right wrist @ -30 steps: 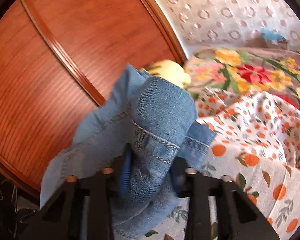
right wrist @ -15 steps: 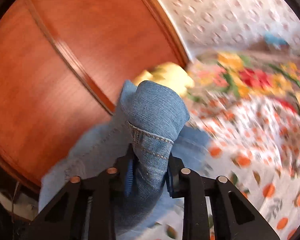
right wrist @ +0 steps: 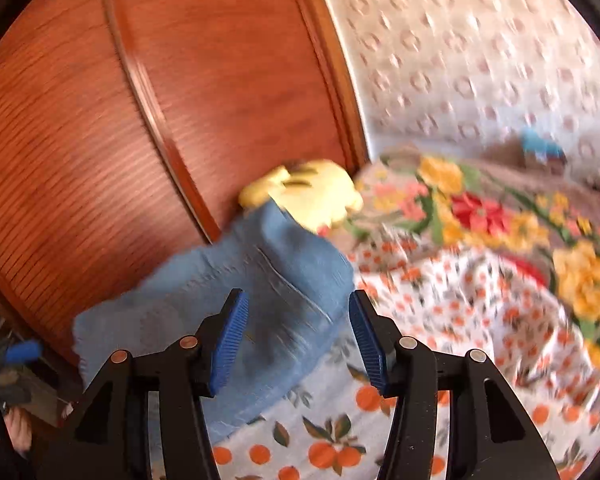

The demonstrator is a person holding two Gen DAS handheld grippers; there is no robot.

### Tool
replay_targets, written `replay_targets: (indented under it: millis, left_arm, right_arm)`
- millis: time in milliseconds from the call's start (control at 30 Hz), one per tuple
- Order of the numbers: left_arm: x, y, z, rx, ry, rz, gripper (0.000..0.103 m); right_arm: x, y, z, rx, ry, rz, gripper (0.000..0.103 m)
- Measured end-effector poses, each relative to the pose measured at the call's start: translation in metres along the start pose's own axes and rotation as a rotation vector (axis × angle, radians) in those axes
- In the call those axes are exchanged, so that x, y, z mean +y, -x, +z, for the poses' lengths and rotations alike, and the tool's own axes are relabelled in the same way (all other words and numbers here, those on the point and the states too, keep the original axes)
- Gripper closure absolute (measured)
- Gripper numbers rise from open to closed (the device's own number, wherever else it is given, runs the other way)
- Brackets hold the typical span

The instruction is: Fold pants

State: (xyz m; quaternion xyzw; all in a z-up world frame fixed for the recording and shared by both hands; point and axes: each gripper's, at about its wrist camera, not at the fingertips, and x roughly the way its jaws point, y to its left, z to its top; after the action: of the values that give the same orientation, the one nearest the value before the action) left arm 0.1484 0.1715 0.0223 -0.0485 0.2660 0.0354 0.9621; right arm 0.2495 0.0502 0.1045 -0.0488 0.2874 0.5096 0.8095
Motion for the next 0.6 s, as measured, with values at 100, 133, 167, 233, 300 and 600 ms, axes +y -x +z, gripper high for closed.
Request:
replay_targets:
  millis: [100, 133, 167, 233, 300, 600]
  left_arm:
    - [0.007, -0.020, 0.018, -0.004, -0.031, 0.028, 0.046]
    - [0.010, -0.030, 0.024, 0.002, -0.039, 0.031, 0.046]
    - [0.013, -0.039, 0.028, 0.013, -0.041, 0.037, 0.046]
    - [0.022, -0.060, 0.031, 0.048, -0.039, 0.044, 0.046]
    - [0.029, -0.079, 0.027, 0.101, -0.032, 0.057, 0.046]
    - [0.050, -0.105, -0.020, 0.187, 0.052, 0.013, 0.046]
  right_arm:
    - [0.016, -0.003, 0.006, -0.020, 0.052, 0.018, 0.050]
    - [0.020, -0.007, 0.006, -0.019, 0.074, 0.021, 0.059]
    - [0.024, -0.015, 0.009, -0.011, 0.092, 0.030, 0.062]
    - [0.025, -0.031, 0.010, 0.012, 0.112, 0.032, 0.063]
    - [0.021, -0.053, 0.015, 0.052, 0.137, 0.009, 0.063]
    - [-0.015, -0.122, 0.007, 0.181, 0.053, -0.057, 0.070]
